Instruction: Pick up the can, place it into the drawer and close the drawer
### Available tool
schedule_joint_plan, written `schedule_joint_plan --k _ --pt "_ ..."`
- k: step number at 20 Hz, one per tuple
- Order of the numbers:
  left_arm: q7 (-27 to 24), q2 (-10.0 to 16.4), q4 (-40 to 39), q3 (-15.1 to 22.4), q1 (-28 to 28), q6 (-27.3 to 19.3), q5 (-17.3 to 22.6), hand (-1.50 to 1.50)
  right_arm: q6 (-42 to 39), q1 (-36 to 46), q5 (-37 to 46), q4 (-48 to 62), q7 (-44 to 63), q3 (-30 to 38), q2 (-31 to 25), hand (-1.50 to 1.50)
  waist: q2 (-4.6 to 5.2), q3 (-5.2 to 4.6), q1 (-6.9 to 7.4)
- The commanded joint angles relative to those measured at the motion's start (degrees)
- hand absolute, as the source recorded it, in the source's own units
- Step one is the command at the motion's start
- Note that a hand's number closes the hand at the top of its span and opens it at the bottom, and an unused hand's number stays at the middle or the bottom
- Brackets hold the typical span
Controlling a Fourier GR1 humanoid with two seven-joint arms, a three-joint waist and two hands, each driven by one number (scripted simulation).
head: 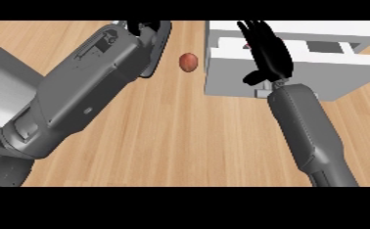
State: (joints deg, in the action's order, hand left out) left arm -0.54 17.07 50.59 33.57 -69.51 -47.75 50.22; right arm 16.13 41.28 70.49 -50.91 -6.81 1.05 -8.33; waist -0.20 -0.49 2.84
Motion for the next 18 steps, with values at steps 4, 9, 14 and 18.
schedule_joint_plan --k 4,9,14,18 --pt "1.13 1.77 6.66 0.53 4.23 -1.17 -2.15 -1.5 13.28 4.57 1.49 15.93 -1.57 4.06 0.22 -1.5 1.04 0.6 0.72" --pt "4.29 5.68 7.82 -1.52 3.6 1.08 -1.84 -1.5 16.61 10.29 2.55 22.72 -0.89 5.67 -0.02 -1.5 1.37 0.59 0.9" --pt "5.26 6.81 9.67 -1.86 5.19 0.72 -2.65 -1.5 22.73 13.41 2.15 28.29 -3.23 8.14 -2.02 -1.5 1.74 0.64 1.47" --pt "7.4 8.91 10.74 -2.14 2.53 1.19 -3.7 -1.5 23.81 18.02 3.68 32.7 -1.03 8.49 -2.55 -1.5 2.05 0.65 2.34"
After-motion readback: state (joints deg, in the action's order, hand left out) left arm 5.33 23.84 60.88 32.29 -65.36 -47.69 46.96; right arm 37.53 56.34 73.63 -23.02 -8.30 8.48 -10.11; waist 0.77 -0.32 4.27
